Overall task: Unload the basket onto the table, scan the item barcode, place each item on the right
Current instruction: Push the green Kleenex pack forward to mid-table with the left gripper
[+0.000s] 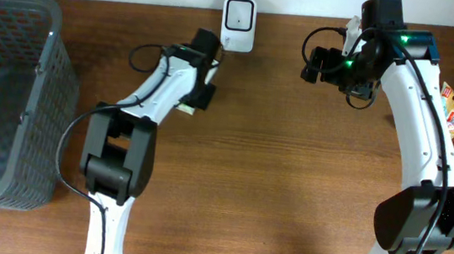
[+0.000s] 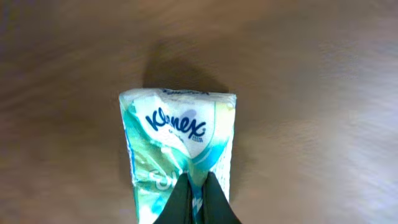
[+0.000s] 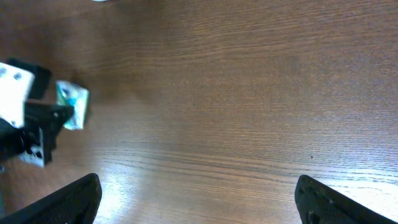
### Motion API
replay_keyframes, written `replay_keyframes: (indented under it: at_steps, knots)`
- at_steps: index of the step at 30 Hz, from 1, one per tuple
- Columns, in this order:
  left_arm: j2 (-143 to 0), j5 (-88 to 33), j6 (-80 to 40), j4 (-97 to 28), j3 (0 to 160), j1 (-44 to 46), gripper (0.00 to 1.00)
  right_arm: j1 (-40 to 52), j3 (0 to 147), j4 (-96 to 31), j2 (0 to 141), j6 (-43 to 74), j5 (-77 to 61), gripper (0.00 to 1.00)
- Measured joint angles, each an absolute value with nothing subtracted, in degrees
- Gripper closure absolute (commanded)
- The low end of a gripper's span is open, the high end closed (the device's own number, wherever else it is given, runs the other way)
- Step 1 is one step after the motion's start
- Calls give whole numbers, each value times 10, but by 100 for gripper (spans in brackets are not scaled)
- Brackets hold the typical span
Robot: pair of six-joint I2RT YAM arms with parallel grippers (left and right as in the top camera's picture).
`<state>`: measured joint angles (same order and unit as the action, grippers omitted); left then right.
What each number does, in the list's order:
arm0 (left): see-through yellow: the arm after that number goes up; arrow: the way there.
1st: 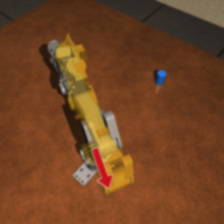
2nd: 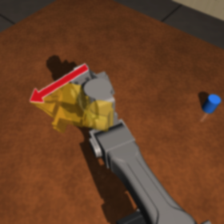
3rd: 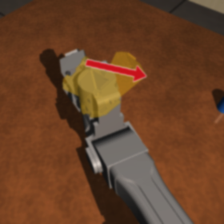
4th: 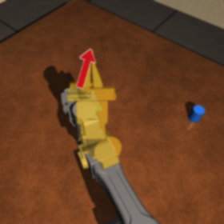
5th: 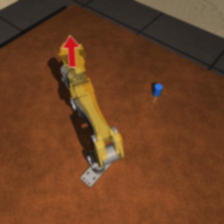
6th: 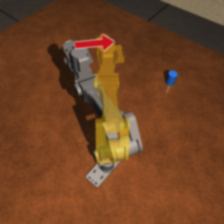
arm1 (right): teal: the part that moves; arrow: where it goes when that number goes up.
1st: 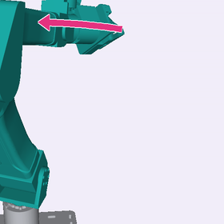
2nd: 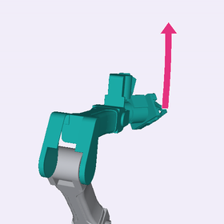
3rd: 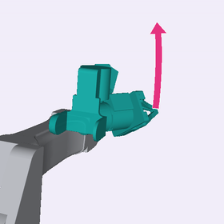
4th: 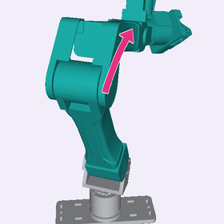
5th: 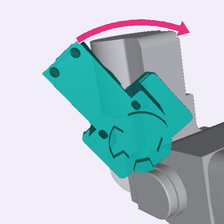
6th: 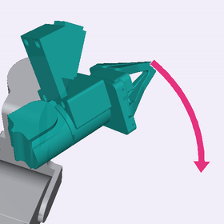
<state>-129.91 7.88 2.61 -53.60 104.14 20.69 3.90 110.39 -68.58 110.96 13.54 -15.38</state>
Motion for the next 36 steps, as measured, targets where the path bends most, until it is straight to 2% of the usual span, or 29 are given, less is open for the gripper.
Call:
replay_keyframes:
  at_steps: [4, 10, 12, 15, 18, 22, 26, 28, 36]
  knots:
    - [-1301, 48, 15, -588, 1072, 245, 100, 39, 1104, -686, 1110, 135, -154, 1]
    - [-1301, -4, -57, -601, 1129, 307, 61, 39, 1104, -686, 1110, 135, -154, 1]
    - [-1301, -36, -68, -602, 1129, 308, 52, 39, 1104, -686, 1110, 135, -154, 1]
    - [-1301, -65, -81, -603, 1129, 306, 57, 39, 1104, -686, 1110, 135, -154, 1]
    - [-1301, -74, -84, -618, 1136, 304, 56, 39, 1104, -686, 1110, 136, -154, 1]
    - [-1304, -64, -85, -682, 1205, 293, 47, 39, 1104, -686, 1110, 136, -154, 2]
    - [-1304, -12, -91, -753, 1298, 258, 25, 39, 1104, -686, 1110, 135, -154, 1]
    - [-1304, 11, -89, -768, 1320, 239, 1, 39, 1104, -686, 1110, 135, -154, 1]
    - [-1304, 45, -93, -796, 1323, 161, 1, 39, 1104, -686, 1110, 135, -154, 1]
